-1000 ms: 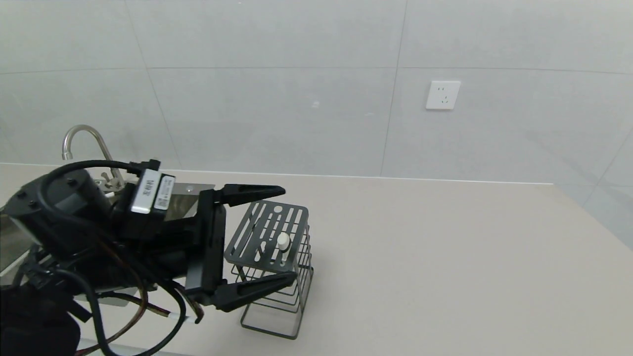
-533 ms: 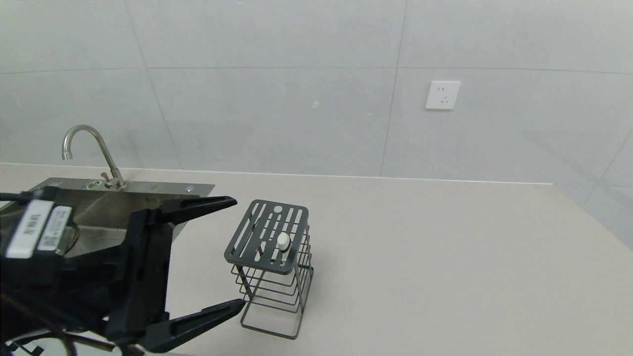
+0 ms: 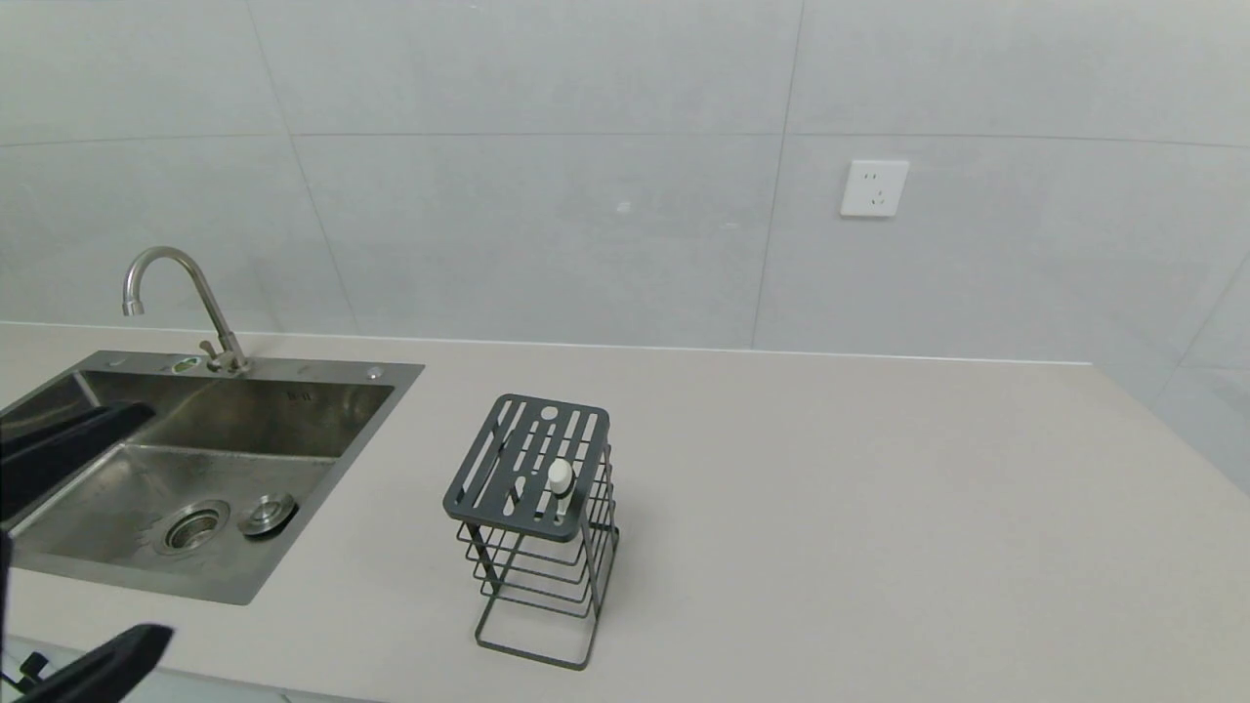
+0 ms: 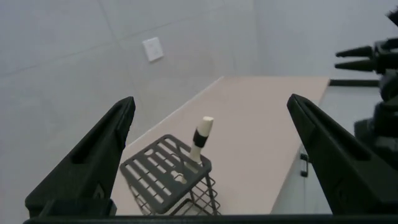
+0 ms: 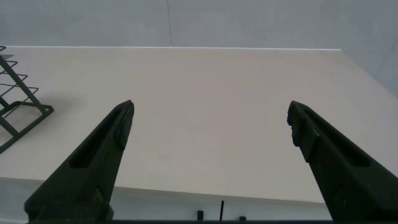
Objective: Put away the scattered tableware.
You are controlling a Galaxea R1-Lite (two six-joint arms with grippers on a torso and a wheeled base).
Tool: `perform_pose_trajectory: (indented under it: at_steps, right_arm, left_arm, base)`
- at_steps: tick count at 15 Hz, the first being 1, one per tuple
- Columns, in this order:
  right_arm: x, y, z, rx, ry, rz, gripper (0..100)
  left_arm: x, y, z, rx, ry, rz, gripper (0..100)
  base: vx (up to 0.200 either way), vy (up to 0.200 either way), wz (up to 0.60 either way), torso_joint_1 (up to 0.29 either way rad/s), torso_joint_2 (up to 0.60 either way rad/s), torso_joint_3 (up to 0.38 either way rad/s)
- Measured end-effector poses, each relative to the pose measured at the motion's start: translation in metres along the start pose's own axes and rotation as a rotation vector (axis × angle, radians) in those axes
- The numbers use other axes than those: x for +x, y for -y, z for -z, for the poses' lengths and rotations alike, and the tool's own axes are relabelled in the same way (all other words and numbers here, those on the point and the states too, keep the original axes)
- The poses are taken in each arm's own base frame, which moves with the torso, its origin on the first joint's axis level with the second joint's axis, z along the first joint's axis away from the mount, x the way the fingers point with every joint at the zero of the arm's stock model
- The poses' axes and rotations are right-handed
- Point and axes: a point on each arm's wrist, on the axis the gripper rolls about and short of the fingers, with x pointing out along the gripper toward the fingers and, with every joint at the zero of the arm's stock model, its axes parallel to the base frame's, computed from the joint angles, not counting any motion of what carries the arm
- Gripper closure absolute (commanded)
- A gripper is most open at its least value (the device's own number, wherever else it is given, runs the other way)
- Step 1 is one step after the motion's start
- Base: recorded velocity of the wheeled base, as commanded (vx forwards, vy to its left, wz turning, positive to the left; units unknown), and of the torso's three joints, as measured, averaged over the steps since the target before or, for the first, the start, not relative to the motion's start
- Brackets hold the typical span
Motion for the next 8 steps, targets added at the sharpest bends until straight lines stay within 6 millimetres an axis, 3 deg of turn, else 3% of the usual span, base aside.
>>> perform_pose_trajectory:
  at_steps: [3, 5, 8]
  right_arm:
    - [0.0, 0.0, 0.0, 0.0, 0.0, 0.0, 0]
    - [0.0, 0.0, 0.0, -0.001, 0.0, 0.0, 0]
    - [0.0, 0.0, 0.0, -0.002, 0.0, 0.0, 0]
  left_arm:
    - [-0.03, 0.04, -0.01, -0.051, 0.026, -0.065, 0]
    - [-0.046, 0.063, -0.003, -0.17, -0.014, -0.05, 0]
    - [-0.067, 0.088, 0.008, -0.165, 0.011, -0.031, 0]
  base:
    - [0.0, 0.0, 0.0, 0.0, 0.0, 0.0]
    - [0.0, 0.0, 0.0, 0.0, 0.0, 0.0]
    - [0.0, 0.0, 0.0, 0.0, 0.0, 0.0]
